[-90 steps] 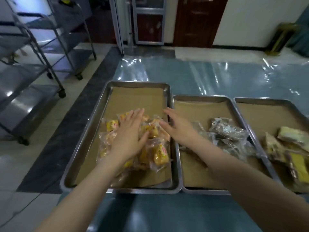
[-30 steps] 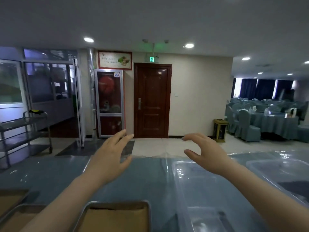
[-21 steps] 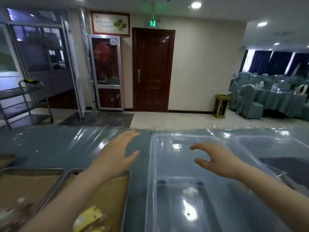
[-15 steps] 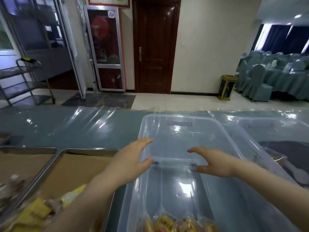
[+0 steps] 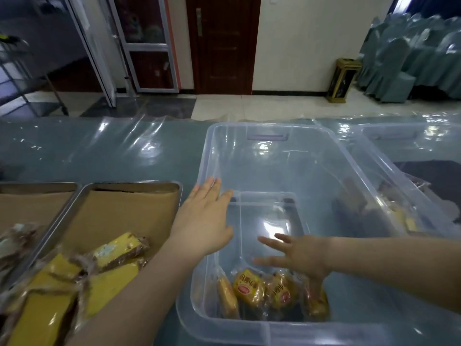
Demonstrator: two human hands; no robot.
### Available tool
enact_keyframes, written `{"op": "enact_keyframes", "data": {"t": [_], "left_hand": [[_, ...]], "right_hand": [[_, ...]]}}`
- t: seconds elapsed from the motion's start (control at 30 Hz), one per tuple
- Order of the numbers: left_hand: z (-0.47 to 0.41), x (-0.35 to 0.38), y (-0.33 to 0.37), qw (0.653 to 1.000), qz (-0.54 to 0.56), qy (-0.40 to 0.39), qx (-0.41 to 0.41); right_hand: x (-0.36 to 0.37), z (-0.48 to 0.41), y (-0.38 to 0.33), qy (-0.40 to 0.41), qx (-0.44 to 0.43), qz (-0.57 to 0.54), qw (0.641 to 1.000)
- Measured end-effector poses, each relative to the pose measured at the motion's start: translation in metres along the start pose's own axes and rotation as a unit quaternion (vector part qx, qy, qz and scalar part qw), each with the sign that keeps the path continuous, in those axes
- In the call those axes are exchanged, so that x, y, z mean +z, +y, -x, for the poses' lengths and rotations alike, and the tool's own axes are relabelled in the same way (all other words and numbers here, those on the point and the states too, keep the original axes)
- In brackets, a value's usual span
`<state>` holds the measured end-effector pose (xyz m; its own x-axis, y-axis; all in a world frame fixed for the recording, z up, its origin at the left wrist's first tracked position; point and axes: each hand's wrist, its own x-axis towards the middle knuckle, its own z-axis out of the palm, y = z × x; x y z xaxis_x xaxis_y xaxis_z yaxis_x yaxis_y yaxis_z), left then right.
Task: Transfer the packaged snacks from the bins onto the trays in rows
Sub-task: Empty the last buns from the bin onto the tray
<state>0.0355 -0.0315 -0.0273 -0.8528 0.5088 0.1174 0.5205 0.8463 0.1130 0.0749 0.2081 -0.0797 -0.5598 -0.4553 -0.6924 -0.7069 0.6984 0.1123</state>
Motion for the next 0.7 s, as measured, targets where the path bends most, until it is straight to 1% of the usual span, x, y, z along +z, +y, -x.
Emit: {"op": "enact_keyframes", "data": {"t": [0.1, 0.17, 0.2, 0.23, 0.33, 0.4, 0.47, 0.53, 0.63, 0.7], "left_hand": [[-0.001, 0.001, -0.001, 1.000, 0.002, 0.010, -0.001], [0.000, 0.001, -0.001, 1.000, 0.008, 0.014, -0.001], [0.000, 0.002, -0.001, 1.000, 0.013, 0.017, 0.000], [0.000, 0.002, 0.000, 1.000, 0.017, 0.022, 0.000], [0.000, 0.002, 0.001, 0.999, 0.021, 0.031, 0.004], [0.000, 0.003, 0.000, 0.999, 0.023, 0.034, 0.003], [0.000, 0.002, 0.000, 0.999, 0.023, 0.033, 0.002], [0.000, 0.001, 0.000, 0.999, 0.021, 0.032, 0.002], [0.001, -0.001, 0.000, 0.999, 0.020, 0.030, 0.005], [0.001, -0.001, 0.000, 0.999, 0.021, 0.026, 0.003]], "right_hand": [[0.019, -0.013, -0.022, -0.009, -0.087, 0.022, 0.996], [0.025, -0.024, -0.028, 0.001, -0.135, 0.087, 0.987], [0.028, -0.030, -0.028, 0.001, -0.147, 0.109, 0.983], [0.029, -0.035, -0.029, 0.002, -0.145, 0.107, 0.984], [0.037, -0.048, -0.023, 0.007, -0.128, 0.096, 0.987], [0.042, -0.052, -0.014, 0.005, -0.086, 0.070, 0.994], [0.044, -0.054, -0.007, 0.018, -0.026, 0.043, 0.999], [0.045, -0.055, 0.000, 0.031, 0.004, 0.017, 0.999], [0.051, -0.053, 0.004, 0.053, 0.019, -0.059, 0.997], [0.051, -0.057, 0.004, 0.032, 0.048, -0.102, 0.993]]}}
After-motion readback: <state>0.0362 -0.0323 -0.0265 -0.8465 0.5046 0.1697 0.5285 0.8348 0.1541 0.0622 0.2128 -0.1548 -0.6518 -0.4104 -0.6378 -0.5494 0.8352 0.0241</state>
